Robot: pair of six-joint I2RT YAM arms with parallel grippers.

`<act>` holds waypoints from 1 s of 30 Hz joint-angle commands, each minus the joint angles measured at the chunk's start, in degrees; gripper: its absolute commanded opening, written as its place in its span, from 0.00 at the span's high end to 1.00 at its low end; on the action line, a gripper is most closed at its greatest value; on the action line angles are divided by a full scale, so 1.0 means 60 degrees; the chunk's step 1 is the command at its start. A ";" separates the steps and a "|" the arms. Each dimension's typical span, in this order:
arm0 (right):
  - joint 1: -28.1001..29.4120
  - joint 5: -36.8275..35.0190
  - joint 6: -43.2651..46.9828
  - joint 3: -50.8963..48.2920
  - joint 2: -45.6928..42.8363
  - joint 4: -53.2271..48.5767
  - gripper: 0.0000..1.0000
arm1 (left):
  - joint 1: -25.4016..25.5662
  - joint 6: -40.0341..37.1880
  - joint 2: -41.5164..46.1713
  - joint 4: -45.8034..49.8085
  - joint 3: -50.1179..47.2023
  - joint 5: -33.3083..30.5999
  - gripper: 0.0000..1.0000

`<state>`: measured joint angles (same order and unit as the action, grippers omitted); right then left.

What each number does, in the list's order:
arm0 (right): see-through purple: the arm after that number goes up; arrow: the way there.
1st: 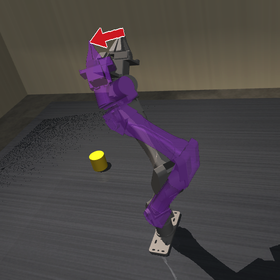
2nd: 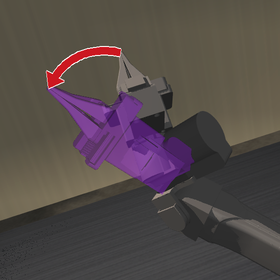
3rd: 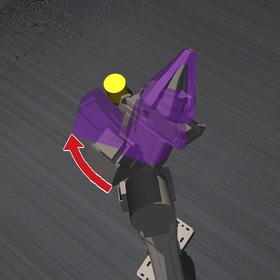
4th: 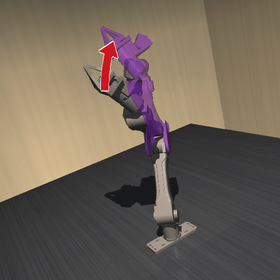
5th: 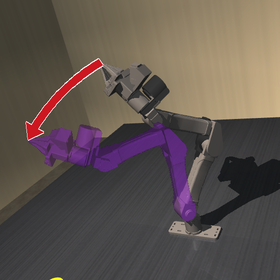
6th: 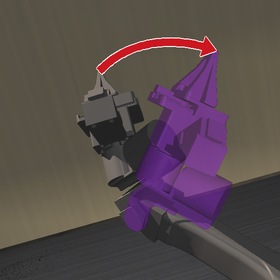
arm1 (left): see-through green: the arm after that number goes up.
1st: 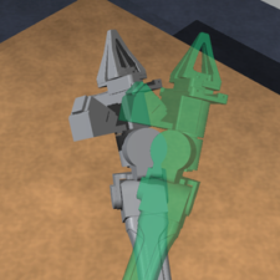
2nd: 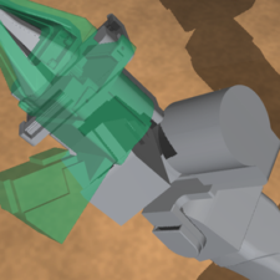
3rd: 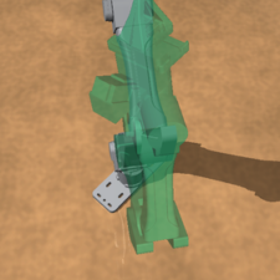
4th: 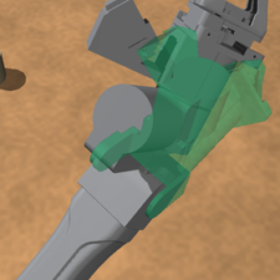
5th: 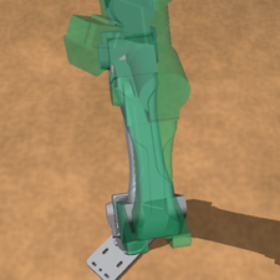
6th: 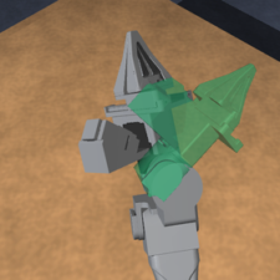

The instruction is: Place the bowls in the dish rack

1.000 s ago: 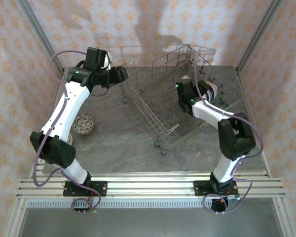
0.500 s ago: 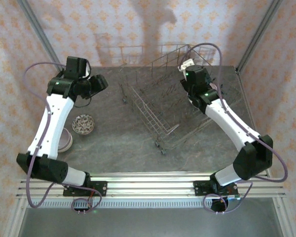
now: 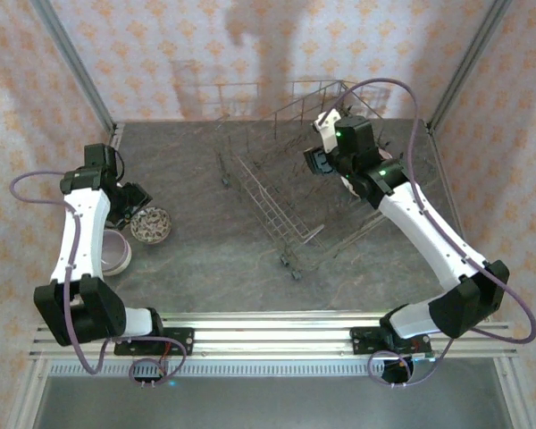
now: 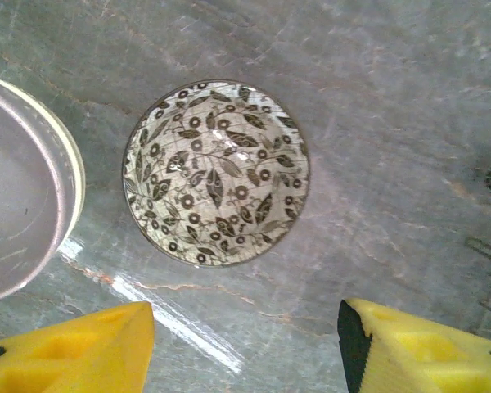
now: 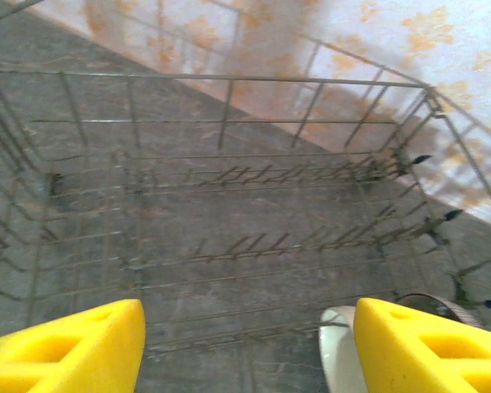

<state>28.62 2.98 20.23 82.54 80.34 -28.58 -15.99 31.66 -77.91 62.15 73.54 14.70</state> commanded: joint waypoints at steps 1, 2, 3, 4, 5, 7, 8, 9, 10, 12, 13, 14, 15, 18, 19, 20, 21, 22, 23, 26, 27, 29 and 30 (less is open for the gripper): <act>0.0107 0.0449 -0.0418 0.0227 -0.0099 -0.0459 0.33 | -0.0159 -0.0574 -0.0592 0.0069 0.0018 -0.0228 0.38; 0.0108 0.0454 -0.0455 0.0185 -0.0123 -0.0464 0.33 | -0.0184 -0.0655 -0.0774 0.0132 0.0050 -0.0289 0.38; 0.0109 0.0432 -0.0478 0.0101 -0.0168 -0.0445 0.33 | -0.0206 -0.0725 -0.0953 0.0185 0.0065 -0.0390 0.38; 0.0108 0.0400 -0.0493 0.0040 -0.0216 -0.0412 0.33 | -0.0217 -0.0764 -0.1105 0.0188 0.0041 -0.0490 0.38; 0.0108 0.0358 -0.0492 -0.0005 -0.0233 -0.0408 0.33 | -0.0224 -0.0765 -0.1209 0.0191 -0.0002 -0.0544 0.37; 0.0108 0.0274 -0.0507 -0.0060 -0.0249 -0.0399 0.33 | -0.0221 -0.0758 -0.1385 0.0147 -0.0114 -0.0602 0.37; 0.0108 0.0258 -0.0508 -0.0061 -0.0238 -0.0411 0.33 | -0.0222 -0.0736 -0.1456 0.0117 -0.0186 -0.0656 0.37; 0.0108 0.0243 -0.0521 -0.0061 -0.0228 -0.0437 0.33 | -0.0221 -0.0708 -0.1521 0.0080 -0.0266 -0.0713 0.37; 0.0108 0.0222 -0.0525 -0.0077 -0.0214 -0.0446 0.33 | -0.0221 -0.0667 -0.1563 0.0039 -0.0376 -0.0763 0.37; 0.0100 0.0206 -0.0530 -0.0087 -0.0178 -0.0461 0.34 | -0.0222 -0.0573 -0.1640 -0.0090 -0.0588 -0.0787 0.37; 0.0108 0.0184 -0.0530 -0.0090 -0.0164 -0.0475 0.34 | -0.0228 -0.0491 -0.1662 -0.0168 -0.0707 -0.0794 0.37; 0.0108 0.0177 -0.0530 -0.0089 -0.0151 -0.0479 0.34 | -0.0223 -0.0448 -0.1685 -0.0226 -0.0797 -0.0795 0.37; 0.0108 0.0176 -0.0520 -0.0097 -0.0120 -0.0494 0.34 | -0.0228 -0.0397 -0.1719 -0.0266 -0.0883 -0.0800 0.37; 0.0108 0.0122 -0.0513 -0.0136 -0.0118 -0.0480 0.34 | -0.0229 -0.0331 -0.1836 -0.0453 -0.1124 -0.0709 0.37; 0.0108 0.0104 -0.0493 -0.0161 -0.0100 -0.0481 0.34 | -0.0225 -0.0326 -0.1886 -0.0496 -0.1201 -0.0696 0.37; 0.0108 0.0093 -0.0500 -0.0167 -0.0103 -0.0471 0.34 | -0.0222 -0.0325 -0.1925 -0.0538 -0.1249 -0.0654 0.37; 0.0108 0.0101 -0.0479 -0.0187 -0.0070 -0.0476 0.34 | -0.0223 -0.0330 -0.1969 -0.0594 -0.1318 -0.0585 0.37; 0.0108 0.0089 -0.0481 -0.0191 -0.0058 -0.0464 0.34 | -0.0230 -0.0330 -0.2016 -0.0615 -0.1379 -0.0521 0.37; 0.0108 0.0089 -0.0486 -0.0188 -0.0059 -0.0467 0.34 | -0.0222 -0.0325 -0.2034 -0.0643 -0.1440 -0.0487 0.37; 0.0108 0.0084 -0.0483 -0.0195 -0.0015 -0.0441 0.34 | -0.0221 -0.0284 -0.2045 -0.0757 -0.1724 -0.0516 0.37; 0.0104 0.0085 -0.0485 -0.0198 -0.0001 -0.0437 0.34 | -0.0223 -0.0280 -0.2069 -0.0777 -0.1786 -0.0531 0.37; 0.0108 0.0102 -0.0482 -0.0205 0.0040 -0.0421 0.34 | -0.0221 -0.0212 -0.2116 -0.0817 -0.1876 -0.0530 0.37; 0.0108 0.0103 -0.0478 -0.0190 0.0054 -0.0422 0.34 | -0.0221 -0.0191 -0.2135 -0.0876 -0.1919 -0.0517 0.37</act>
<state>29.21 4.34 17.98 81.95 80.31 -30.65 -16.67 29.30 -89.78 57.41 63.35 11.99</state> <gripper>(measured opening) 0.660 0.627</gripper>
